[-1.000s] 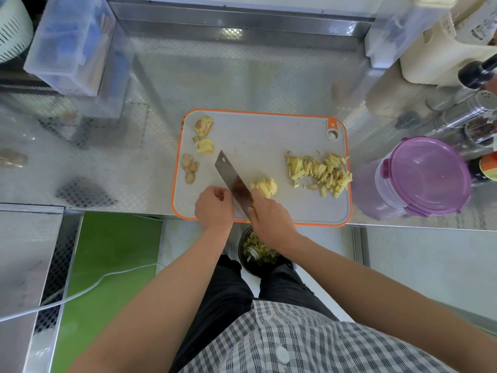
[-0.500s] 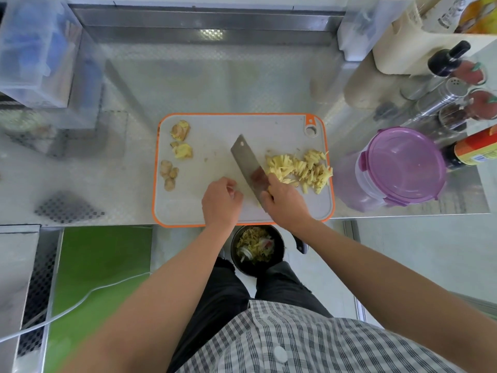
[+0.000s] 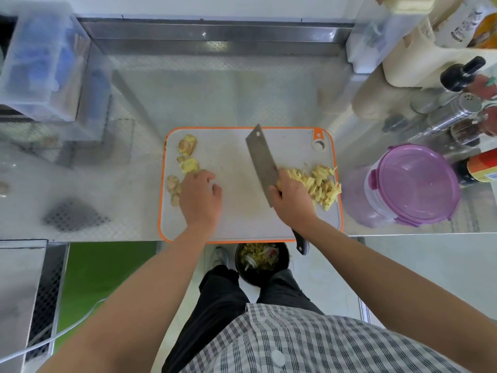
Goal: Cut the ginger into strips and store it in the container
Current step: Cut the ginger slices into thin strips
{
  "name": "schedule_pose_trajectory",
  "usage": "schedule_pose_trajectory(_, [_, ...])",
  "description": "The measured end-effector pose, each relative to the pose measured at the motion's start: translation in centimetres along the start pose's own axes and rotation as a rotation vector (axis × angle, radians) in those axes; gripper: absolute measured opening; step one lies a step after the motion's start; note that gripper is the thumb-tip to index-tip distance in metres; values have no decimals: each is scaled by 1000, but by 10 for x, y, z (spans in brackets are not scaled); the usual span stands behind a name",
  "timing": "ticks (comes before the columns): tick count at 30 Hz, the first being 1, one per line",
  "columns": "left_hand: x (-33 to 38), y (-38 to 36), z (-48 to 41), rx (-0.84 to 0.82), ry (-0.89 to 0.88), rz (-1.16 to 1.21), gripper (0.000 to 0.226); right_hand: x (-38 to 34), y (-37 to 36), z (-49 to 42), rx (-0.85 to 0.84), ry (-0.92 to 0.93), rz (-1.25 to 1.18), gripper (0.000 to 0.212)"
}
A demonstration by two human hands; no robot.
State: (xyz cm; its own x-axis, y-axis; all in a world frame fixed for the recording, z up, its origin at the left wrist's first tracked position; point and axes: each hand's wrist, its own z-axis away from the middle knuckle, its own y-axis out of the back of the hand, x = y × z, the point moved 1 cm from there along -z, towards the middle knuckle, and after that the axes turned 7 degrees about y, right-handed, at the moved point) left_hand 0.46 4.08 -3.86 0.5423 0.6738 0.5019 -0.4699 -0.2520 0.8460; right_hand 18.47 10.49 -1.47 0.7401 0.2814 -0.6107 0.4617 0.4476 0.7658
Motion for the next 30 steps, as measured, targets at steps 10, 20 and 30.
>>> schedule_pose_trajectory(10, [-3,22,-91,77,-48,-89,41,-19,-16,-41,-37,16,-25,12])
schedule_pose_trajectory(20, [-5,20,-103,66,-97,-28,29,-20,-19,-49,-14,3,-17,18])
schedule_pose_trajectory(30, [-4,18,-118,-16,-252,-213,22,-19,-16,-48,-34,-1,-32,19])
